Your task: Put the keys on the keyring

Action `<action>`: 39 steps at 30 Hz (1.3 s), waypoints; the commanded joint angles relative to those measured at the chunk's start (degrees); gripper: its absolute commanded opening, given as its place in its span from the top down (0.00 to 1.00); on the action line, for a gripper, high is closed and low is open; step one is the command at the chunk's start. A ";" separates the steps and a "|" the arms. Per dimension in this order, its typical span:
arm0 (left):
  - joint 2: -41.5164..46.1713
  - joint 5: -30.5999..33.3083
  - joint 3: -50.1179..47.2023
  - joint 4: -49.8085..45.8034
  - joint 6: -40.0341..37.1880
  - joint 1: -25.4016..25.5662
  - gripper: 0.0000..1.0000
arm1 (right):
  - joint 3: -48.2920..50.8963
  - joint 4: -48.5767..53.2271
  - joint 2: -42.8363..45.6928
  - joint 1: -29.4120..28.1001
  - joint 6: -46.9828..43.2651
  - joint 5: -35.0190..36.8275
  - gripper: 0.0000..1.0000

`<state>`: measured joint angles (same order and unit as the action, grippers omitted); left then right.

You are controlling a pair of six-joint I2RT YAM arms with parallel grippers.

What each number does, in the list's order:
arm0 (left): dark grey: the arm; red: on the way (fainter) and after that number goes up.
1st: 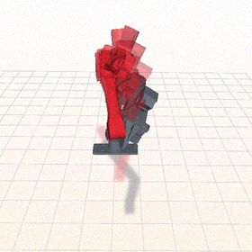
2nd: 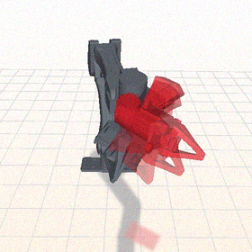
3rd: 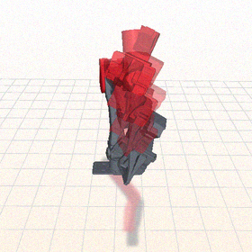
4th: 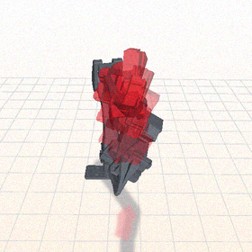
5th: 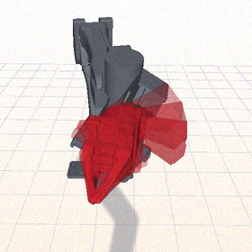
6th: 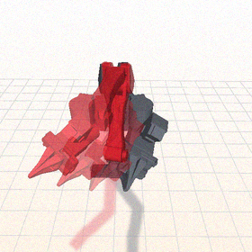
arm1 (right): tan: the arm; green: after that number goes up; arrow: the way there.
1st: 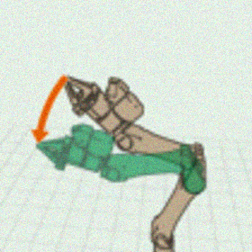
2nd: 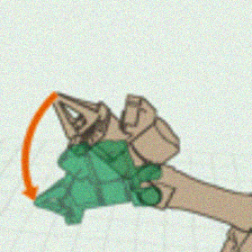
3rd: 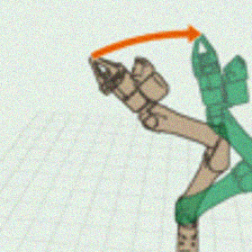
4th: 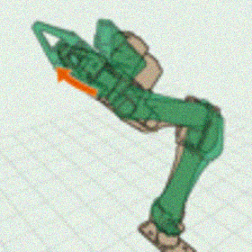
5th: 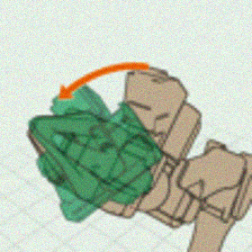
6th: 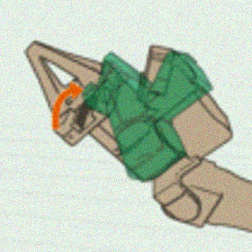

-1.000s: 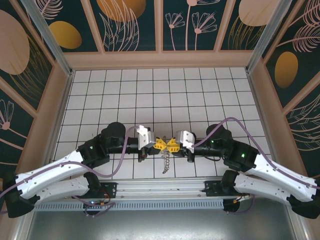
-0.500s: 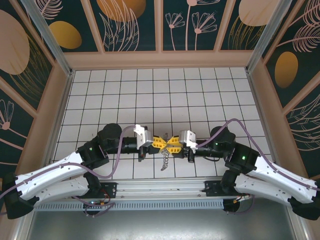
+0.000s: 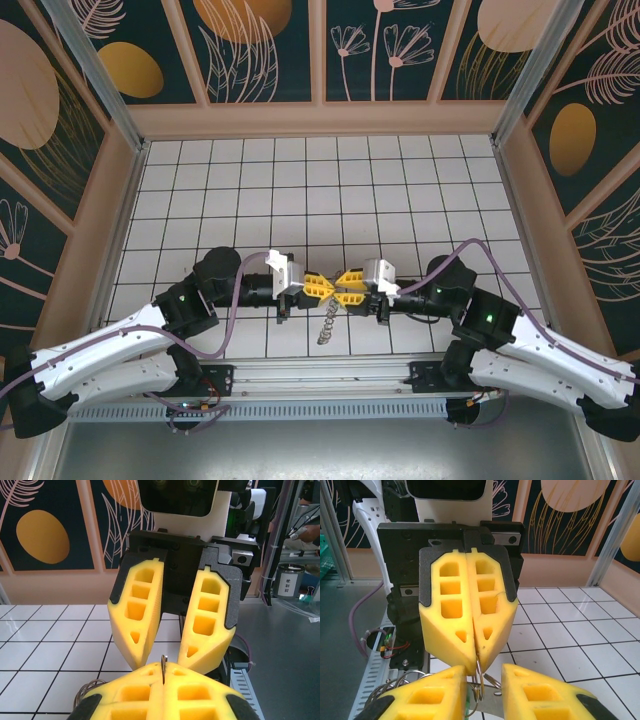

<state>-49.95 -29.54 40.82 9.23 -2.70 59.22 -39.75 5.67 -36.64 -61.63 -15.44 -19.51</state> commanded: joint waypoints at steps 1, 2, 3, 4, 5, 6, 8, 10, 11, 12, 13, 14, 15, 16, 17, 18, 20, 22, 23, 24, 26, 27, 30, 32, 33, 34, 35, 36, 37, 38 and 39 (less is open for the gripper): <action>0.96 -2.87 0.57 3.36 -0.39 0.15 1.00 | 1.54 -3.53 0.87 -0.17 1.75 2.53 0.79; 0.99 -2.92 0.78 3.25 -0.40 0.15 1.00 | 1.88 -3.83 1.06 -0.18 2.05 2.84 0.79; 1.15 -2.98 0.75 3.25 -0.45 0.13 1.00 | 2.25 -4.19 1.25 -0.22 2.23 3.15 0.80; 1.30 -3.08 0.84 3.20 -0.49 0.14 1.00 | 2.56 -4.39 1.29 -0.14 2.29 3.24 0.81; 1.43 -3.14 0.84 3.25 -0.50 0.14 1.00 | 2.70 -4.63 1.46 -0.08 2.48 3.25 0.83; 1.52 -3.22 0.85 3.25 -0.51 0.08 1.00 | 2.83 -4.90 1.42 0.01 2.64 3.12 0.85; 1.44 -3.56 1.01 3.33 -0.55 0.12 1.00 | 2.83 -5.09 1.35 0.01 2.78 3.15 0.88; 1.16 -4.03 1.27 3.59 -0.41 0.11 1.00 | 2.75 -5.02 1.26 0.09 2.68 3.24 0.90; 1.09 -4.18 1.28 3.73 -0.34 0.13 1.00 | 2.68 -4.92 1.22 0.05 2.65 3.41 0.91; 1.09 -4.26 1.36 3.90 -0.37 0.11 1.00 | 2.66 -4.68 1.14 0.06 2.55 3.63 0.93; 1.09 -4.49 1.45 3.98 -0.23 0.09 1.00 | 2.57 -4.42 1.11 0.14 2.48 3.92 0.97; 1.09 -4.65 1.52 4.15 -0.19 0.19 1.00 | 2.49 -4.04 1.02 0.18 2.39 4.04 1.00; 1.04 -4.69 1.70 4.09 -0.08 0.10 1.00 | 2.48 -3.82 1.10 0.23 2.30 4.13 1.00; 0.86 -4.65 1.96 3.67 -0.13 0.11 1.00 | 2.27 -3.57 1.11 0.27 2.11 4.32 1.00; 0.61 -4.36 2.39 2.85 -0.35 0.19 1.00 | 2.07 -3.18 1.03 0.34 1.82 4.75 1.00; 0.20 -4.01 2.93 1.82 -0.58 0.17 1.00 | 1.73 -2.45 1.04 0.37 1.42 5.16 1.00; -1.65 -1.38 5.15 -3.28 -2.17 0.12 1.00 | 0.23 -0.03 0.48 0.36 0.19 6.44 1.00; -4.05 2.06 7.97 -9.31 -3.86 0.13 1.00 | -1.72 2.64 -0.53 0.32 -1.14 7.17 1.00; -5.20 3.65 8.82 -11.70 -4.43 0.13 1.00 | -2.73 4.21 -1.23 0.32 -1.86 7.52 1.00; -6.00 4.78 9.39 -13.16 -4.84 0.13 1.00 | -3.53 5.29 -1.69 0.35 -2.32 7.68 1.00; -7.33 6.95 10.22 -15.49 -5.48 0.10 1.00 | -4.77 6.97 -2.37 0.36 -3.38 7.60 1.00; -7.75 7.56 10.53 -16.12 -5.70 0.11 1.00 | -5.08 7.20 -2.45 0.37 -3.66 7.43 1.00; -8.82 8.89 10.95 -16.79 -6.02 0.18 0.95 | -6.07 7.75 -2.76 0.34 -4.53 6.53 1.00; -9.27 9.45 10.96 -16.55 -6.03 0.14 0.92 | -7.03 8.53 -3.54 0.34 -5.02 6.07 1.00; -9.41 9.41 10.95 -16.44 -6.04 0.13 0.90 | -7.42 8.84 -3.89 0.35 -5.25 5.93 1.00; -9.54 9.58 11.00 -16.36 -6.16 0.11 0.89 | -7.89 9.24 -4.12 0.34 -5.54 5.73 1.00; -9.70 9.75 11.11 -16.43 -6.16 0.13 0.86 | -8.25 9.61 -4.39 0.29 -5.69 5.62 1.00; -9.92 10.03 11.10 -16.56 -6.25 0.14 0.84 | -8.53 9.83 -4.49 0.34 -5.94 5.47 1.00; -10.06 10.39 11.13 -16.83 -6.42 0.12 0.81 | -8.68 10.06 -4.57 0.34 -6.00 5.36 1.00; -10.24 10.87 11.17 -17.07 -6.50 0.17 0.80 | -8.77 10.19 -4.58 0.35 -6.00 5.27 1.00; -10.38 11.06 11.15 -17.14 -6.54 0.15 0.80 | -8.77 10.15 -4.58 0.36 -6.00 5.18 1.00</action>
<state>-59.11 -20.99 50.41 -7.84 -8.47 58.94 -44.99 20.03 -41.47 -60.80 -20.10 -10.83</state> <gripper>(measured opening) 0.195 0.046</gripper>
